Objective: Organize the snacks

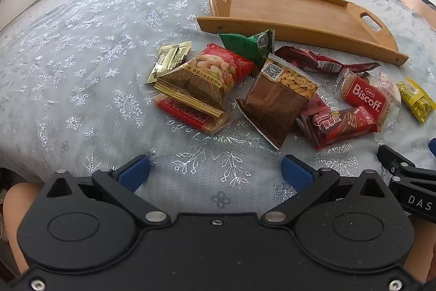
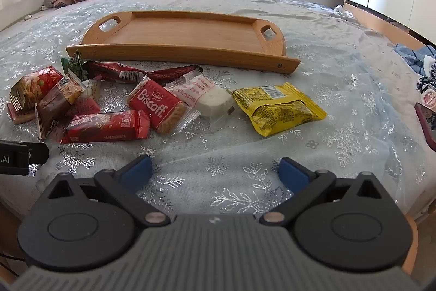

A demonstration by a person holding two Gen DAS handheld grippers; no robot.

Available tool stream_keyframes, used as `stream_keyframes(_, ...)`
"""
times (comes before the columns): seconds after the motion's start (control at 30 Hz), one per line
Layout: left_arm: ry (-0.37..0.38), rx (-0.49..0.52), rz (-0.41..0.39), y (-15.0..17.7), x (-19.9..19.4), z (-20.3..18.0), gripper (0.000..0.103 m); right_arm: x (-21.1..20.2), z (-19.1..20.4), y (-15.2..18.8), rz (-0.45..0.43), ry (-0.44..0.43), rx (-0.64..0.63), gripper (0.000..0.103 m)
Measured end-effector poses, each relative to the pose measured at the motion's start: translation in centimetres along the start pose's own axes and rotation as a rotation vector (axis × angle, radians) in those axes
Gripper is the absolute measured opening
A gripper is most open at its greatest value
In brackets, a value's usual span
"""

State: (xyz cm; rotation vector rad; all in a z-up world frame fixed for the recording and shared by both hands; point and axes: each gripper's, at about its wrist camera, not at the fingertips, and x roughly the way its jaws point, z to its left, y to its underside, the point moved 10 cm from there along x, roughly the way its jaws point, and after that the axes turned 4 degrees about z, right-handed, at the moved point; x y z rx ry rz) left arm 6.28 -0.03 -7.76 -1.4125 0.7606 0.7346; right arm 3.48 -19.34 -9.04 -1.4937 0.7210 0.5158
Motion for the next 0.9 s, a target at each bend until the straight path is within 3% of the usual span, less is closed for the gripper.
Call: stream_keyframes(0.9,-0.006,0.005,-0.001,0.02,0.02,0.04,0.103,-0.10,0.07,-0.03,-0.002,0.005,-0.002,0.103)
